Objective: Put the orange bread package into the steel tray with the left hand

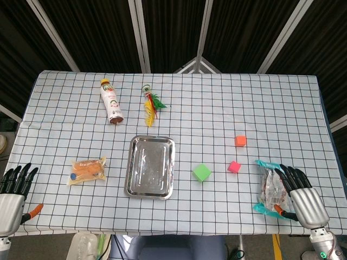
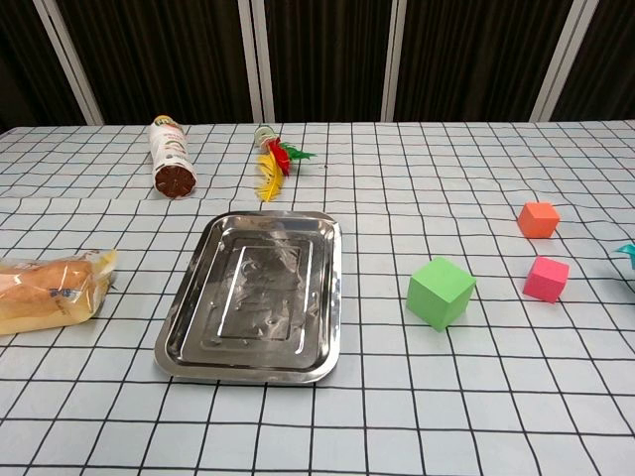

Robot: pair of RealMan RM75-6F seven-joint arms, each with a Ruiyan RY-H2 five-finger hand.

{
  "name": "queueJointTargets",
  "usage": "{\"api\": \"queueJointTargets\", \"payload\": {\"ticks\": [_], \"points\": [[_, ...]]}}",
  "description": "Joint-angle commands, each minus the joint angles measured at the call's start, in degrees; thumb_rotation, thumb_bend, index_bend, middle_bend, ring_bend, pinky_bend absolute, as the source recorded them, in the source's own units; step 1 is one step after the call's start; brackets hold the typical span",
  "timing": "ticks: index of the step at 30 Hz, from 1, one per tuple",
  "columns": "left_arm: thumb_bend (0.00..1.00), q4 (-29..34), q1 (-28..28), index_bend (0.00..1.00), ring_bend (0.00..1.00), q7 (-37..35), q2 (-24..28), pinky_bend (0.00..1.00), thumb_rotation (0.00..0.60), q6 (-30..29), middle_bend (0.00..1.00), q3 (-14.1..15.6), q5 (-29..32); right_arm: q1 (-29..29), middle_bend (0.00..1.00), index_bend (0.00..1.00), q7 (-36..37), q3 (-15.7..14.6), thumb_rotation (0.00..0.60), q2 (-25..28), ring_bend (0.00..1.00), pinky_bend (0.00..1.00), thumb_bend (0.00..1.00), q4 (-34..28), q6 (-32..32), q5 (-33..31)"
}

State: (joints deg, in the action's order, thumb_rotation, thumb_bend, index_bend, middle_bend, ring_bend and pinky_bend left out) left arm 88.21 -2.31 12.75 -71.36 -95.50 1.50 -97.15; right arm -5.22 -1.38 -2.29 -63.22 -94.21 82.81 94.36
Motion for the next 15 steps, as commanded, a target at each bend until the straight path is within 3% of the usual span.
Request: {"api": "queueJointTargets", "payload": {"ticks": [1,7,15], "points": [[0.04,-0.02,0.04,0.00,0.00,0.12,-0.08,0.07,0.600,0.32,0.00,0.00,0.29,0.04,0.00,0.00,0.13,0.07,0.600,0.04,0.00,0.07,0.25,-0.04,0.00,-0.21],[0.04,1.58,1.85,0.00,0.00,2.89,-1.61,0.08,0.600,5.49,0.00,-2.60,6.68,-0.18,0.00,0.00,2.23,0.17,0.600,0.76,0.00,0.07,0.25,-0.03,-0.08,-0.23],[0.04,4.52,11.06,0.00,0.00,12.69,-6.21,0.11,0.600,20.11,0.00,-8.78,18.33,-1.02,0.00,0.00,6.14,0.43,0.600,1.70,0.00,0.07,0.25,0.53,-0.61,0.03]]}}
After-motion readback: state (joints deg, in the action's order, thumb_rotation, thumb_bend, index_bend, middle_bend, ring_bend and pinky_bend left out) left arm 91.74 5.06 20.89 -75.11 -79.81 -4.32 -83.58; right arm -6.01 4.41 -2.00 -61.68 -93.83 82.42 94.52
